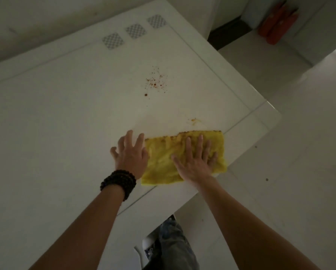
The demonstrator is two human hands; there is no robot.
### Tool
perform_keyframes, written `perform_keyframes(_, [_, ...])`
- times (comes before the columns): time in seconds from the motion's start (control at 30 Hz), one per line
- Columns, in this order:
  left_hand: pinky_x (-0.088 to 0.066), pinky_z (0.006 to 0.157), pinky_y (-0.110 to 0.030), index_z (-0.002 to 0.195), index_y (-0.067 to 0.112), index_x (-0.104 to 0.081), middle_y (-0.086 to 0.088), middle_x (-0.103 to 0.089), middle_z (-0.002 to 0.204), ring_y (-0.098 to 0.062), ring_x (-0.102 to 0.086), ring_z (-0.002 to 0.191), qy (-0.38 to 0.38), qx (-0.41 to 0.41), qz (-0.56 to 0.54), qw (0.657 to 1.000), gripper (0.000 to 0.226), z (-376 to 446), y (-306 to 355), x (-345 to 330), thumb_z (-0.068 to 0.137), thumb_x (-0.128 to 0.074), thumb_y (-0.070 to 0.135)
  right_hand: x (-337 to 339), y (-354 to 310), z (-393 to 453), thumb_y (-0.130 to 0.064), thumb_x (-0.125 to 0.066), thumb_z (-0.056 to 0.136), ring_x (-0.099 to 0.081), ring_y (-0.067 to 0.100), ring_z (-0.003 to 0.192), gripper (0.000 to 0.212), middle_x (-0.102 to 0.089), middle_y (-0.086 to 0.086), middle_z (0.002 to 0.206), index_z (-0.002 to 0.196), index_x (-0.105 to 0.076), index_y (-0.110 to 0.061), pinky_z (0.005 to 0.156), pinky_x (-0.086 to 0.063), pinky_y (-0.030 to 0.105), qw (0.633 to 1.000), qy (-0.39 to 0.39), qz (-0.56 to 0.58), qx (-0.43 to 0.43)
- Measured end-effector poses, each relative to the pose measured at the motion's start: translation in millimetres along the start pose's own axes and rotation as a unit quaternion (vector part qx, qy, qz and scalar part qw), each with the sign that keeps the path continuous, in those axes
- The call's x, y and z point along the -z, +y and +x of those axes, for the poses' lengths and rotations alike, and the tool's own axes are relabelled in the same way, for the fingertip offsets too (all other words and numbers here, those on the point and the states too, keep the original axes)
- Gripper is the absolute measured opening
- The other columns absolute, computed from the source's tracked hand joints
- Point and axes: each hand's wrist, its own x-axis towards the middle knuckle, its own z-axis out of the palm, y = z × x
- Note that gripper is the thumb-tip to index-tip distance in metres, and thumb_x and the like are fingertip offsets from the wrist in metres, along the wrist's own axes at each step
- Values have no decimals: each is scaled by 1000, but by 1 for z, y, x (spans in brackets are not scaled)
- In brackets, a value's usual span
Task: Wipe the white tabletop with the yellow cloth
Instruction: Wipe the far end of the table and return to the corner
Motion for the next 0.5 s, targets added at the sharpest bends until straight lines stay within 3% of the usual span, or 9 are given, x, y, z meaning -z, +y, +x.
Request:
perform_keyframes(0.13, [-21, 102, -66, 142, 36, -31, -7, -19, 156, -28, -15, 138, -21, 7, 40, 999, 48, -1, -15, -11, 95, -36, 42, -8, -11, 6, -91, -14, 82, 50, 29, 137, 93, 46, -3, 156, 153, 23, -44, 110, 24, 65, 1000, 28, 3, -1])
perform_keyframes(0.27, [-21, 98, -72, 140, 35, -33, -9, -23, 153, -32, -17, 137, -4, 28, 33, 999, 51, 4, -3, -17, 91, -37, 46, 11, -12, 33, -92, -17, 80, 44, 30, 141, 92, 38, -4, 161, 154, 16, -48, 108, 25, 67, 998, 40, -29, 37])
perform_keyframes(0.5, [-18, 96, -80, 145, 33, -27, -13, -24, 152, -40, -15, 136, -11, 54, 61, 997, 64, 12, 7, -21, 87, -22, 58, 52, -20, 101, -94, -17, 78, 37, 29, 146, 93, 29, -3, 165, 156, 7, -49, 108, 22, 70, 989, 53, -76, 112])
